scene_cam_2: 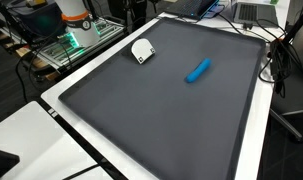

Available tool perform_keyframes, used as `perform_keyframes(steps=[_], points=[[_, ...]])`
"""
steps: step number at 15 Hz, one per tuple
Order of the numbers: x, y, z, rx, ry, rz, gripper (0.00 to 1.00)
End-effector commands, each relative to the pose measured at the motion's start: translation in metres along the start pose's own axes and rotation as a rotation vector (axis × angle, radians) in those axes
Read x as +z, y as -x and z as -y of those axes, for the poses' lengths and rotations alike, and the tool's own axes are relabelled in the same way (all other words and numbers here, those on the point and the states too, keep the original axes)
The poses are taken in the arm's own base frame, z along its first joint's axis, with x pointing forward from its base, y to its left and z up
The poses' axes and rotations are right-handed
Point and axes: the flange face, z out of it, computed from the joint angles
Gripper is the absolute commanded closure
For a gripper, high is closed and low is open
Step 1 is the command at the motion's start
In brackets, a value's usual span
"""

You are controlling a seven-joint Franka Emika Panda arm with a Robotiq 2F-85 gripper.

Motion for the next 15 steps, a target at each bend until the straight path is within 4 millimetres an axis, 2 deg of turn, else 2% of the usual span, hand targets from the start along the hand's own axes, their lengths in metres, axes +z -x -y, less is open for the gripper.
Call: perform_keyframes(steps=[1, 5, 8, 12, 15], points=[[-0.002, 0.000, 0.001, -0.001, -0.003, -0.002, 0.00], [-0.004, -0.001, 0.003, -0.002, -0.006, -0.005, 0.00], [0.012, -0.012, -0.008, 0.154, -0.017, 0.002, 0.00], [0.044, -0.022, -0.024, 0.363, 0.011, -0.006, 0.00], [0.065, -0.027, -0.035, 0.463, 0.010, 0.008, 0.00]])
